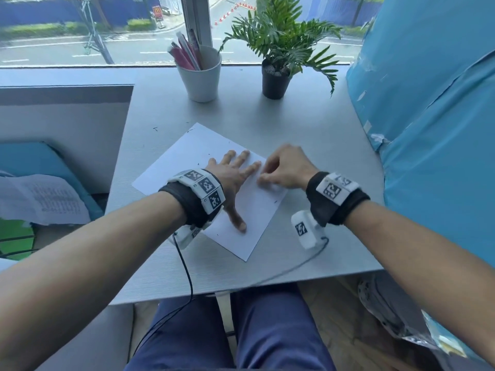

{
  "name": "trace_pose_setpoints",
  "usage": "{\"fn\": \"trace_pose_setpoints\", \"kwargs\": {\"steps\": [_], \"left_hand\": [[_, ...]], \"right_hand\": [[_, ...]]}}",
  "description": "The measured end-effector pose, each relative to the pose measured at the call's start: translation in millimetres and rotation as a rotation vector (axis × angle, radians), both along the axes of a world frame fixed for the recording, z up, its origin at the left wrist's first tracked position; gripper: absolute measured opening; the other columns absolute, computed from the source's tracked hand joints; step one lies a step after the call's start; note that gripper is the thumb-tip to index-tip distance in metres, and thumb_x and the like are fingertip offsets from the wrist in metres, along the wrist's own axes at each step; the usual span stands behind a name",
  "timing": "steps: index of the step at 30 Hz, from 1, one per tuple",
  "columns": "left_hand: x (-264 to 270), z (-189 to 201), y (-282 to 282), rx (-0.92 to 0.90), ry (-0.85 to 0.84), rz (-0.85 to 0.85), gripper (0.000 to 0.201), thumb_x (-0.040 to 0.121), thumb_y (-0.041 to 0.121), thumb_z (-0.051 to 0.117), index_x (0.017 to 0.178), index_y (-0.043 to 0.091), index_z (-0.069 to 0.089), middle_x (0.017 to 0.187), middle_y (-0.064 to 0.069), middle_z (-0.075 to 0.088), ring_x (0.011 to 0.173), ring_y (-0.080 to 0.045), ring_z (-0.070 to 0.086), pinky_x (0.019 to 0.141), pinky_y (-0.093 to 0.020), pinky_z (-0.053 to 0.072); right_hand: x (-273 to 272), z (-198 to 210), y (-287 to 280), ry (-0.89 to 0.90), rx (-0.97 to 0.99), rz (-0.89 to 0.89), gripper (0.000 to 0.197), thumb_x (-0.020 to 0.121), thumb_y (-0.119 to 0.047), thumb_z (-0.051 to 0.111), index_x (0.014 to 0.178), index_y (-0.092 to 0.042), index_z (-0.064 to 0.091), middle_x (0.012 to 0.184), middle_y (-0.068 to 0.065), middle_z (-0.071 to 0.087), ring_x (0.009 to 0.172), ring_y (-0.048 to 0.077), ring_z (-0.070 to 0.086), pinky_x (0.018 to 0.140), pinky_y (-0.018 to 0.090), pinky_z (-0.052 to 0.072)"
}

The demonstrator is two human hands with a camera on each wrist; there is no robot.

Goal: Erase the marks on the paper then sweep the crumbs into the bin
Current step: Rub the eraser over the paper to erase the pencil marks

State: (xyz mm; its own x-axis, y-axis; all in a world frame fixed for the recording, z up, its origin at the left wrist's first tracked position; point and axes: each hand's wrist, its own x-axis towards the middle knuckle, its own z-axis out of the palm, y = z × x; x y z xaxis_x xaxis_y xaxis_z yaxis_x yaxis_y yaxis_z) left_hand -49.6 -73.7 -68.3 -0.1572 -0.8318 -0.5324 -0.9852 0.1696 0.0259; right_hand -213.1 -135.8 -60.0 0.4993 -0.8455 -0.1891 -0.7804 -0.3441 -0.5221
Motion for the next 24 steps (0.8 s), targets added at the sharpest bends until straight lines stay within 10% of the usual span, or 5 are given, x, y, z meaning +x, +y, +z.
{"fn": "trace_pose_setpoints", "kwargs": {"steps": [11,24], "left_hand": [[-6,5,0,0.035,-0.051,0.012,0.166,0.028,0.078,0.083,0.153,0.038,-0.019,0.162,0.001,-0.023,0.15,-0.03,-0.014,0.11,-0.071,0.021],[-8,6,-3,0.044,-0.093,-0.008,0.167,0.027,0.078,0.083,0.151,0.041,-0.022,0.162,0.0,-0.025,0.15,-0.031,-0.015,0.107,-0.072,0.026]], "right_hand": [[-8,6,-15,-0.048,-0.018,-0.118,0.015,0.069,-0.025,0.082,0.078,-0.014,0.078,0.074,-0.001,0.073,0.071,0.009,0.066,0.069,0.019,0.051],[-8,2,-1,-0.008,-0.006,0.016,0.015,0.07,-0.025,0.082,0.081,-0.014,0.08,0.075,-0.003,0.074,0.068,0.006,0.065,0.066,0.015,0.049]]}}
